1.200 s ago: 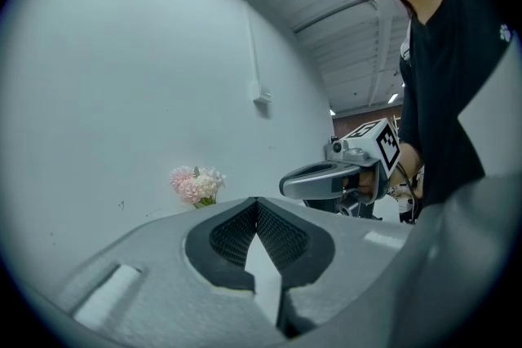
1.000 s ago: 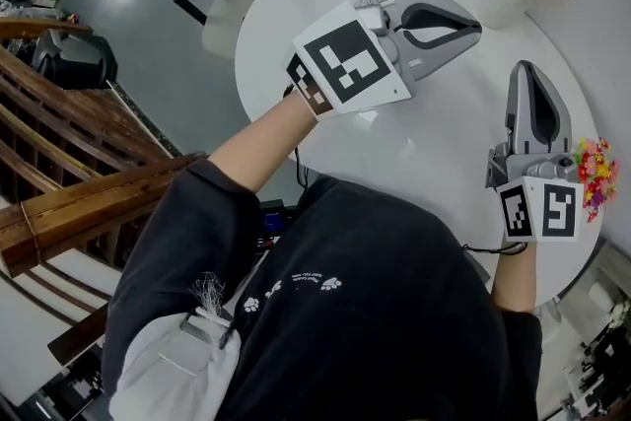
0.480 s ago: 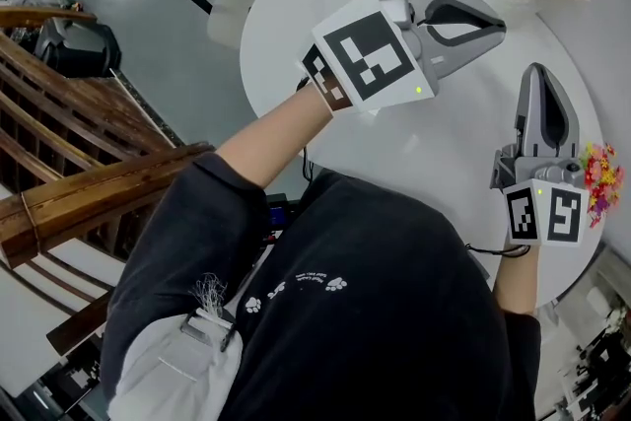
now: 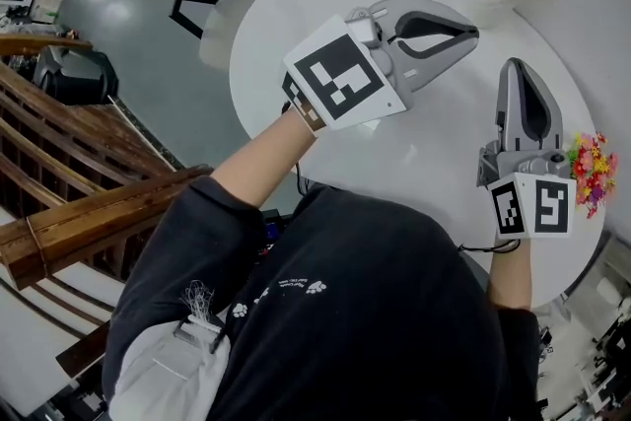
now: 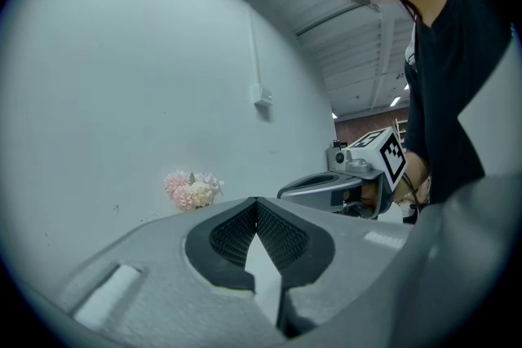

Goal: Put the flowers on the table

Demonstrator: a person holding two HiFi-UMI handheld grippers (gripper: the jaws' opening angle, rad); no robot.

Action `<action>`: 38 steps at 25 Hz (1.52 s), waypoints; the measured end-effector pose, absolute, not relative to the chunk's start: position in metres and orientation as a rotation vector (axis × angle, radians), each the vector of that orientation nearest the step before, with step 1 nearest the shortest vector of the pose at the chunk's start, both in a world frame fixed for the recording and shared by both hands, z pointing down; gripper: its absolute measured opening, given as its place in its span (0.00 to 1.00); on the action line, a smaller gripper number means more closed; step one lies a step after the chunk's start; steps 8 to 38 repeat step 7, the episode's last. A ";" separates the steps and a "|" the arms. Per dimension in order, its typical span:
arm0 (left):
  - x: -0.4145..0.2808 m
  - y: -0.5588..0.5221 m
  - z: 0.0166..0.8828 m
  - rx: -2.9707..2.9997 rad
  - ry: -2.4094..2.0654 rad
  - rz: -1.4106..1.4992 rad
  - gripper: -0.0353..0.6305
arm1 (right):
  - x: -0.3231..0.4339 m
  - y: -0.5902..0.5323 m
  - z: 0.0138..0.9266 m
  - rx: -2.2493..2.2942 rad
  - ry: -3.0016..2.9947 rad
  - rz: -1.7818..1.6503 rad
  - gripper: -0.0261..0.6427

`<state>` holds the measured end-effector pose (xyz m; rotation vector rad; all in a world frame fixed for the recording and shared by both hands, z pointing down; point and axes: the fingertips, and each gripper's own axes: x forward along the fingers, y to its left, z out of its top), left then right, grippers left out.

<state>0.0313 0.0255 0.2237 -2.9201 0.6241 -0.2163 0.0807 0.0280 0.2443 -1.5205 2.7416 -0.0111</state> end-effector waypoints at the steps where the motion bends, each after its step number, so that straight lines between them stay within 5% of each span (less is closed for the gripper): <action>1: 0.031 0.025 0.224 -2.922 0.629 -0.214 0.05 | 0.081 0.028 0.245 -1.520 2.739 -0.015 0.06; 38: 0.035 0.026 0.226 -2.925 0.651 -0.221 0.05 | 0.086 0.025 0.245 -1.516 2.731 -0.022 0.06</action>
